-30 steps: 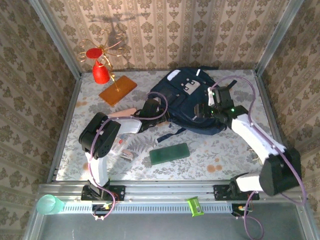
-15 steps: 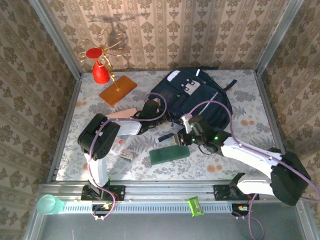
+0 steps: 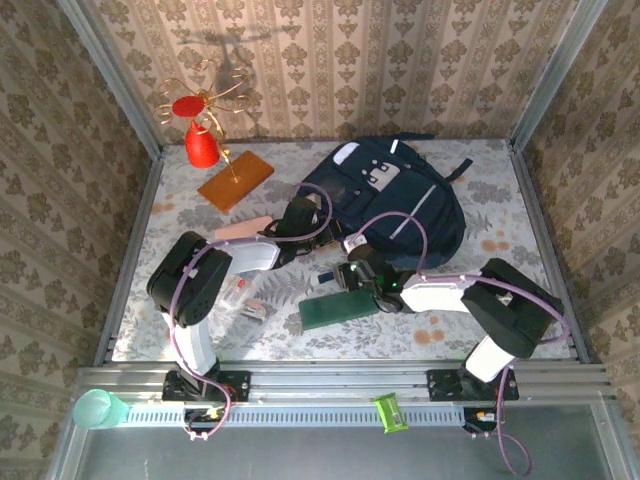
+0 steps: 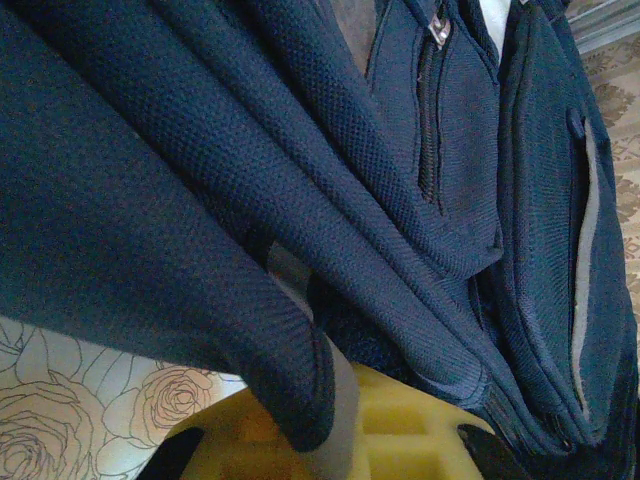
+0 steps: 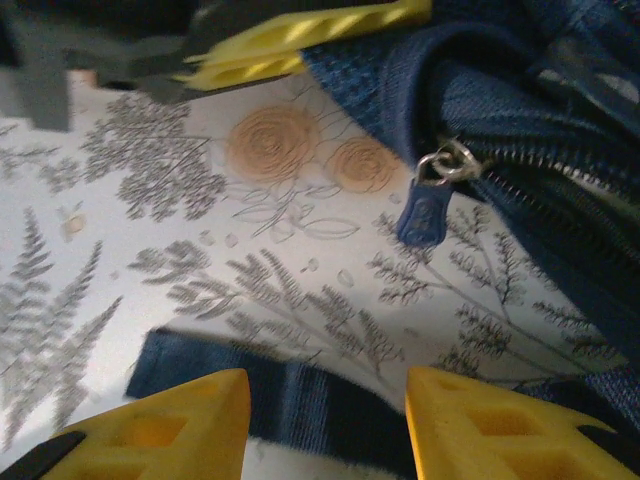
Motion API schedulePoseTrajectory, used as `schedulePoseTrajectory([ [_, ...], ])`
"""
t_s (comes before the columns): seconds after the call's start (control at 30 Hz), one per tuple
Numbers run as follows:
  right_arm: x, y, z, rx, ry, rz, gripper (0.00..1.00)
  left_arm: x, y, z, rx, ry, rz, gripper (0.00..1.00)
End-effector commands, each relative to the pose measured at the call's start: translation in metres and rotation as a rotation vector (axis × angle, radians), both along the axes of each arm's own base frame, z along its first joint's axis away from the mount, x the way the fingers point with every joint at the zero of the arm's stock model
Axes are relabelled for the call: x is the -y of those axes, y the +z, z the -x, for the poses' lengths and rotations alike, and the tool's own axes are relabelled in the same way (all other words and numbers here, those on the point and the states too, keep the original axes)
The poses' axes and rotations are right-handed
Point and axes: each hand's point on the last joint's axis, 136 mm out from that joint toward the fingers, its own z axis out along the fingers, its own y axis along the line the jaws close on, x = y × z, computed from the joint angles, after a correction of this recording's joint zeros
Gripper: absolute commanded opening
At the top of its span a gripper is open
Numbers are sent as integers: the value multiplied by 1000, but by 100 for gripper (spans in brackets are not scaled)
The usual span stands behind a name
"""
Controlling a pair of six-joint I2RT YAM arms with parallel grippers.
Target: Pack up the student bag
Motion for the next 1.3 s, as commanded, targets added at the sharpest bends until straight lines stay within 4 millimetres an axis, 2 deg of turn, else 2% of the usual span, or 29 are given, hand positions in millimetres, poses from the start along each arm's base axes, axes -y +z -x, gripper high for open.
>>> schedulePoseTrajectory([
  [0.0,10,11,-25,116,-141,6,50,13,47,3,89,-53,84,0],
  [0.07,10,8,-32,126,-162,34,53,12,48,3,92,-49,83,0],
  [0.43,-6,11,-56,185,-183,28,51,10,43,6,85,-46,74,0],
  [0.6,-6,13,-63,203,-202,49,45,12,41,7,79,-51,81,0],
  [0.7,-3,13,-64,207,-224,57,36,12,40,8,79,-52,80,0],
  [0.83,6,11,-59,193,-249,64,22,9,38,6,83,-45,62,0],
  [1.03,17,2,-41,134,-235,72,6,3,32,2,91,-31,28,0],
  [1.13,25,-1,-30,103,-234,68,1,-1,27,-1,91,-25,17,0],
  [1.27,35,-5,-14,59,-224,59,0,-5,23,-4,93,-20,2,0],
])
